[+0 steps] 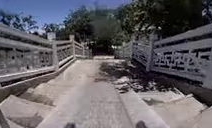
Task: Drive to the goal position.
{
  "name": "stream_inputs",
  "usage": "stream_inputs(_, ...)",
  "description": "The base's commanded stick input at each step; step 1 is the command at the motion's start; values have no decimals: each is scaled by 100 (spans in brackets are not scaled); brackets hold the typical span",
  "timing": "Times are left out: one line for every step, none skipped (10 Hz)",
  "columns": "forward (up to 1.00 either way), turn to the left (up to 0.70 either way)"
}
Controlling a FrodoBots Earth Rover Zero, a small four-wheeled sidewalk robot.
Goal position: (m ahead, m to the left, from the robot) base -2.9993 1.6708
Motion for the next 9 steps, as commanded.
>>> stream_inputs(70, 0)
stream_inputs(70, 0)
stream_inputs(70, 0)
stream_inputs(70, 0)
stream_inputs(70, 0)
stream_inputs(70, 0)
stream_inputs(70, 0)
stream_inputs(70, 0)
stream_inputs(70, 0)
